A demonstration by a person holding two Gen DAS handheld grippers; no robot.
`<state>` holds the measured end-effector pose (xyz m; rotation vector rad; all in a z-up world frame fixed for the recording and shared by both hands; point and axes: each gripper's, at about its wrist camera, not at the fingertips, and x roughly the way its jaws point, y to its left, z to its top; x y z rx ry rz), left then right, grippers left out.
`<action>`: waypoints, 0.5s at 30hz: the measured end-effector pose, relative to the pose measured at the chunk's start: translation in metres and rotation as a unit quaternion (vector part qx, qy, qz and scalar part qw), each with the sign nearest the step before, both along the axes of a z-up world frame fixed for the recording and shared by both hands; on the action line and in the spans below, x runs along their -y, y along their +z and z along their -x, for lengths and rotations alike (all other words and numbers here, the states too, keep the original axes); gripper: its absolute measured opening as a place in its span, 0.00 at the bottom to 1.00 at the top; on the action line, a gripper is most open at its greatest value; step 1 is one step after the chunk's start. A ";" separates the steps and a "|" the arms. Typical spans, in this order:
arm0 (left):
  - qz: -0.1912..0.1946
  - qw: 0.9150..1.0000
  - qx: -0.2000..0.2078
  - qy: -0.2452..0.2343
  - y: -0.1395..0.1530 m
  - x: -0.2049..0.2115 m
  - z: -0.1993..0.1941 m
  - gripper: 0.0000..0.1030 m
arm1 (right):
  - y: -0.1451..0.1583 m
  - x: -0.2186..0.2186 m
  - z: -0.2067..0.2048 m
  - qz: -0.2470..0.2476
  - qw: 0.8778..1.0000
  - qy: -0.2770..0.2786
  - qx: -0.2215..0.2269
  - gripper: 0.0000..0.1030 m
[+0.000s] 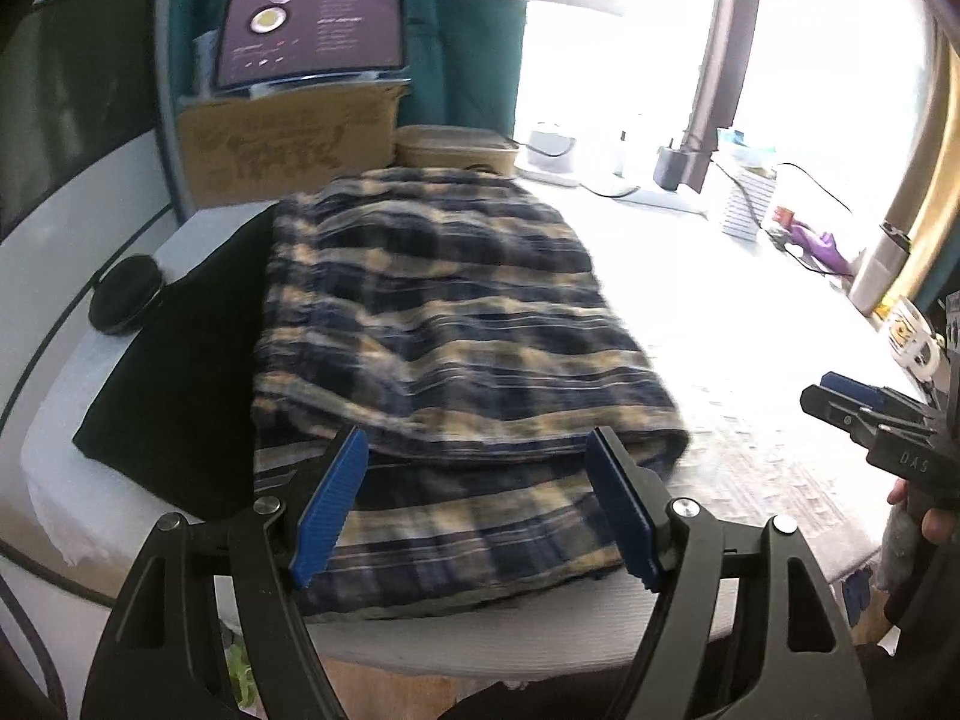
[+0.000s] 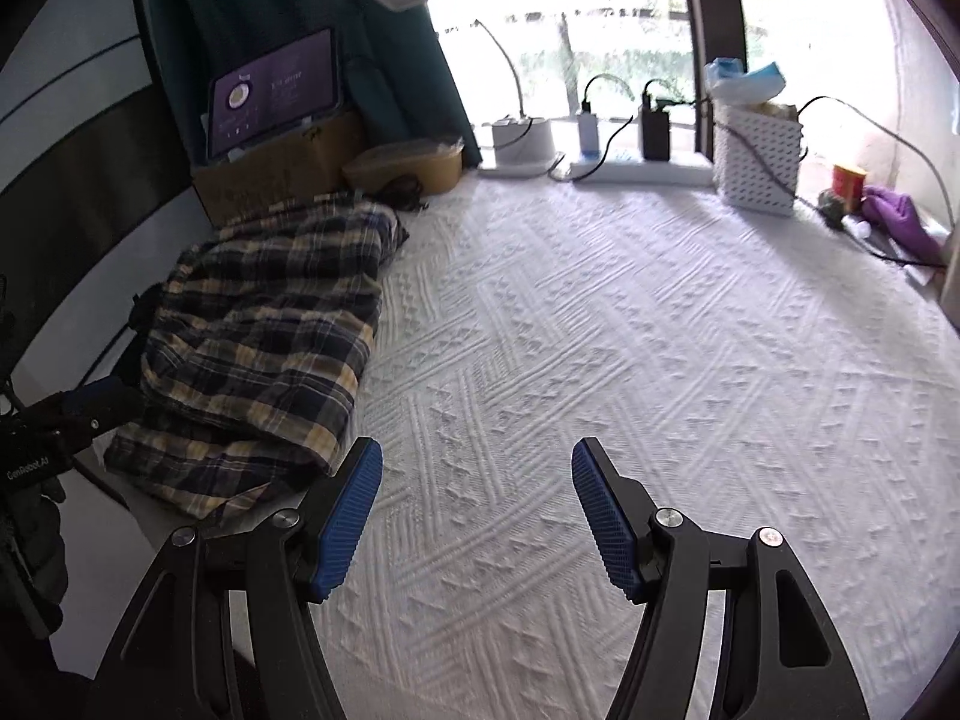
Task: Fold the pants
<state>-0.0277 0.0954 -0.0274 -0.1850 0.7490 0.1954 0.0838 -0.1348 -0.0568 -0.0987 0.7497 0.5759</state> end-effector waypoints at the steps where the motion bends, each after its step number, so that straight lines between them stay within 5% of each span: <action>1: -0.001 1.000 0.002 -0.005 0.002 0.005 0.000 0.73 | 0.003 0.003 0.002 -0.002 1.000 -0.002 0.003 0.66; 15: -0.008 0.998 0.033 -0.057 0.029 0.052 -0.002 0.73 | 0.033 0.047 0.030 -0.022 0.998 -0.033 0.044 0.66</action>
